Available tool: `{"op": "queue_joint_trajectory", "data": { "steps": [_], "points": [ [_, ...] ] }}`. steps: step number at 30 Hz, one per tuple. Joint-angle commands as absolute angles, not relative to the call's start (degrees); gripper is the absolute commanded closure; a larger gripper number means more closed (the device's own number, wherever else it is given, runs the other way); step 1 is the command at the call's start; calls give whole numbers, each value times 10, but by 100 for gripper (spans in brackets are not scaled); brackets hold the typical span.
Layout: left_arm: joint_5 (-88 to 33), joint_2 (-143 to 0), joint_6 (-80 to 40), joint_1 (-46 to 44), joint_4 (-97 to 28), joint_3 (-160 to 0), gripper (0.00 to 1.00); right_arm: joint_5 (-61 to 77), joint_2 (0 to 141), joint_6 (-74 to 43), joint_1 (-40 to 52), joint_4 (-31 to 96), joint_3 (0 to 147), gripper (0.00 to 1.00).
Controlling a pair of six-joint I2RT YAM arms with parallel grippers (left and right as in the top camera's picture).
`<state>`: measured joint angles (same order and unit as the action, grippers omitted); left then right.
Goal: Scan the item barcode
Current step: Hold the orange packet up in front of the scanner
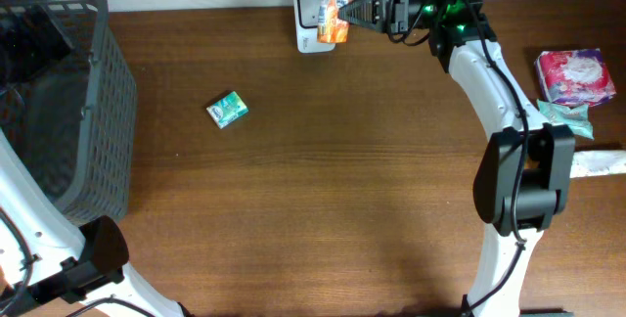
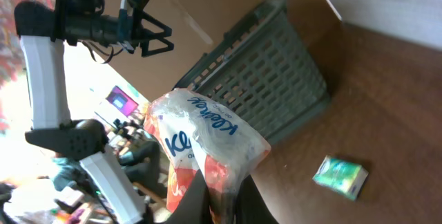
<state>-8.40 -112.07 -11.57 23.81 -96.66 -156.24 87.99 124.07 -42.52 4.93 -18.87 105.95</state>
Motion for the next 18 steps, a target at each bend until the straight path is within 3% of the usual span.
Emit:
{"op": "queue_joint_trajectory", "data": {
  "steps": [1, 6, 9, 11, 13, 18],
  "points": [
    [-86, -1110, -110, 242, -967, -1562, 1, 890, 1232, -420, 52, -193, 1061, 96],
    [-86, -1110, -110, 242, -967, -1562, 1, 870, 1232, -420, 54, -150, 1061, 96],
    [-86, -1110, -110, 242, -967, -1562, 1, 776, 1232, -399, 72, -81, 1061, 96],
    [-86, -1110, -110, 242, -967, -1562, 1, 656, 1232, -367, 92, 7, 1061, 96],
    [-86, -1110, -110, 242, -967, -1562, 1, 400, 1232, -289, 122, 150, 1061, 96],
    [-86, -1110, -110, 242, -967, -1562, 1, 57, 1232, -115, 152, 238, 1081, 96]
  ]
}}
